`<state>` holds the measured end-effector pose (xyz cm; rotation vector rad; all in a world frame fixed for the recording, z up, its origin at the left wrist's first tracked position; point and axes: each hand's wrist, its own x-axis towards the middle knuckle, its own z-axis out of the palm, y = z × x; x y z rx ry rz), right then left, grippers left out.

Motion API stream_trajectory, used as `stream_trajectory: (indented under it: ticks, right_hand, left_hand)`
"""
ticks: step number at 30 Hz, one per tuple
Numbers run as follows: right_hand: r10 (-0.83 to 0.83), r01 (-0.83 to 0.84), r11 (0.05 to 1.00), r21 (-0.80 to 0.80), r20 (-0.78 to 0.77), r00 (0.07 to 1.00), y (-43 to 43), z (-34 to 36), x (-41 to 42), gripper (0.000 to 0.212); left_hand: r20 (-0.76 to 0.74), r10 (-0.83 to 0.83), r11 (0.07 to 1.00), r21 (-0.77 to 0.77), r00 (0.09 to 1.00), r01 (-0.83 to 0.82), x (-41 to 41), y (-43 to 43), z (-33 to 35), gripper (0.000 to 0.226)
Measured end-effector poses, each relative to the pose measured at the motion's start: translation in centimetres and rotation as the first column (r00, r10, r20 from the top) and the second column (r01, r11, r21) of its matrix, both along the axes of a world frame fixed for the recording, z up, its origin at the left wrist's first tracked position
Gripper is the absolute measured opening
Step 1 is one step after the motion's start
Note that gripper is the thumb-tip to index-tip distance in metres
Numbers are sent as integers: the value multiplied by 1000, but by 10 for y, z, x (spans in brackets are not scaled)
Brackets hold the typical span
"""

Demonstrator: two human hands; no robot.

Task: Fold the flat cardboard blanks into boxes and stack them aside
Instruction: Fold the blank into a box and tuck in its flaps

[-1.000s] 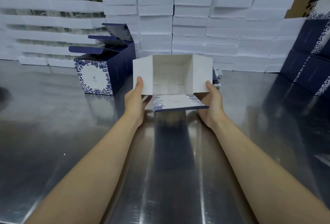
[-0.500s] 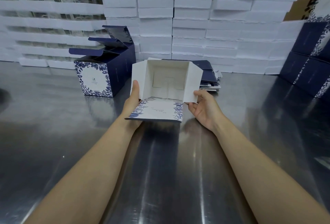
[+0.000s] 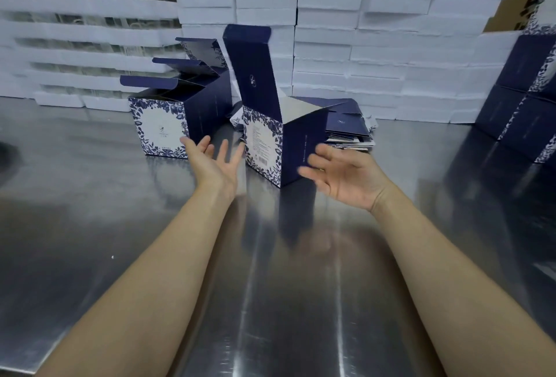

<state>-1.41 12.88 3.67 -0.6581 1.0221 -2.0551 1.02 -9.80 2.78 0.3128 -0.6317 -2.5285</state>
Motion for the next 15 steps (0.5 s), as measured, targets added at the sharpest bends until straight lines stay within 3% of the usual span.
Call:
stream_trajectory:
  ticks: [1,3,5,6,7,9,11,13,15]
  right_hand:
    - [-59,58,995,77,10,998,2,-2,-2,4]
    - [-404,381,895,233,59,913,3,-10,-8,13]
    - [-746,722,642,256,-9,666,-3,-17,-16,15]
    - [-812,805,538,253,-104,575,-7,-19,-18,18]
    - [-813,829,495,260,-199,547,-11,-21,-18,29]
    - [-733,790,529,310,-302,609,-16,-23,-17,56]
    - [-667,750,586,308,-342,662,-19,-23,-16,66]
    - [-689,759,582,292,-318,651,-18,-20,-14,58]
    - [-738,780,573,253,-254,625,-14,-20,-15,34]
  left_hand:
    - [19,14,1000,5,1000,-14,-1,-4,-2,52]
    - [81,12,1000,-19,997,-11,-4,-11,-4,50]
    - [153,-29,995,-91,988,43,-5,-10,-5,49]
    - [173,-51,986,-150,984,78,-4,-7,-5,49]
    - [183,-71,969,-221,981,112,-5,-3,-5,50]
    - [170,-122,926,-334,978,173,-6,5,-7,50]
    - [117,-205,912,-339,972,233,-5,11,-8,51]
    - [82,-253,903,-338,964,266,-4,11,-8,53]
    - [71,-234,901,-359,970,243,-4,10,-8,51]
